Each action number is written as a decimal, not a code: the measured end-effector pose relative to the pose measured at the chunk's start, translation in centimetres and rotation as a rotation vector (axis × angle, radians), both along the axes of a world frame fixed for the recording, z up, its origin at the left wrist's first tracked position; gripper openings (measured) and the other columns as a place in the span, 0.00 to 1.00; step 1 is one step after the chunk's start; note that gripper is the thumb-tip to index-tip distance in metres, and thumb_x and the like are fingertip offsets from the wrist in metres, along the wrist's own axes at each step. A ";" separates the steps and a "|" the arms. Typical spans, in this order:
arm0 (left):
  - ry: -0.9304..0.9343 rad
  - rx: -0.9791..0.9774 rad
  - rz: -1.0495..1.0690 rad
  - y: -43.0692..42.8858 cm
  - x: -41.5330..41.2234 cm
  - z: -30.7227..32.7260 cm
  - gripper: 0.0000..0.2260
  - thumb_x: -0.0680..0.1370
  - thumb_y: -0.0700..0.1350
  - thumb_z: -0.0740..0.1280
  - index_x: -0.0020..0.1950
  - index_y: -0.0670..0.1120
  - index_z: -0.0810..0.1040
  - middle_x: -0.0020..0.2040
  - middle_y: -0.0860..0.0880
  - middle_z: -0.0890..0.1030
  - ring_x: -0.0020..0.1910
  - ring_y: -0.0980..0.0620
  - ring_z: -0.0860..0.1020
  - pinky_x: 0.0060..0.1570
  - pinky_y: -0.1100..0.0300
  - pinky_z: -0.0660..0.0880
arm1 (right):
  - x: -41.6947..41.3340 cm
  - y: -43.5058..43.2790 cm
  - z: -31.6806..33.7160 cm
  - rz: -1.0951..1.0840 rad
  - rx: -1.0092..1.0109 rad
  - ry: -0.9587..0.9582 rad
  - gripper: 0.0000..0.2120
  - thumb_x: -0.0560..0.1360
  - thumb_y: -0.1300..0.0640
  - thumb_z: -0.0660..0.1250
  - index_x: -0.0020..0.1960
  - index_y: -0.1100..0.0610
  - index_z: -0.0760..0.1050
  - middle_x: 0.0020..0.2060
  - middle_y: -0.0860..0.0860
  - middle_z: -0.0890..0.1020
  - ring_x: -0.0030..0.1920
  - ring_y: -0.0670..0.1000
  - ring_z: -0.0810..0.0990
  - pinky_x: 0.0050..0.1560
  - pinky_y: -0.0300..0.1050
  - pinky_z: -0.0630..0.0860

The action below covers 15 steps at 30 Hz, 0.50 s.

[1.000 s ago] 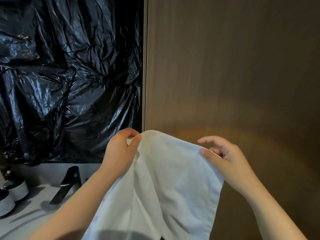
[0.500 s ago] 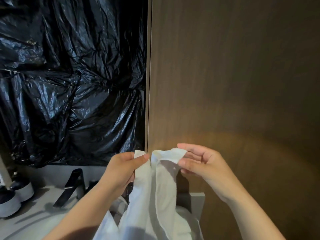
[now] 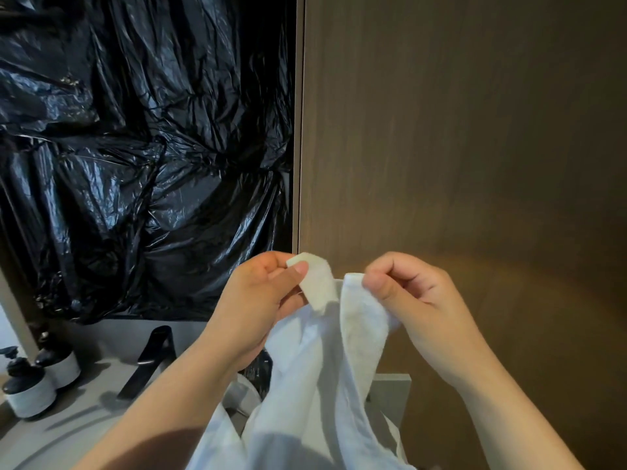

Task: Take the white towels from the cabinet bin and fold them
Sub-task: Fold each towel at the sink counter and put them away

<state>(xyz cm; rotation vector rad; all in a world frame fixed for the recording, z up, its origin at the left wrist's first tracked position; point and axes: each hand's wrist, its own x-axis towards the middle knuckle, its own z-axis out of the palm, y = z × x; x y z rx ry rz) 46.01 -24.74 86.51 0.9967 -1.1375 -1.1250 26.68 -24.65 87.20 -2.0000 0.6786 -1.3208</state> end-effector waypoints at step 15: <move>-0.130 0.010 -0.282 2.1 -0.2 0.2 0.12 0.82 0.41 0.58 0.57 0.41 0.81 0.50 0.41 0.85 0.52 0.45 0.83 0.48 0.59 0.81 | 2.1 -0.3 -1.8 -0.256 -0.013 0.065 0.07 0.75 0.53 0.70 0.38 0.49 0.79 0.36 0.44 0.81 0.41 0.46 0.79 0.40 0.33 0.73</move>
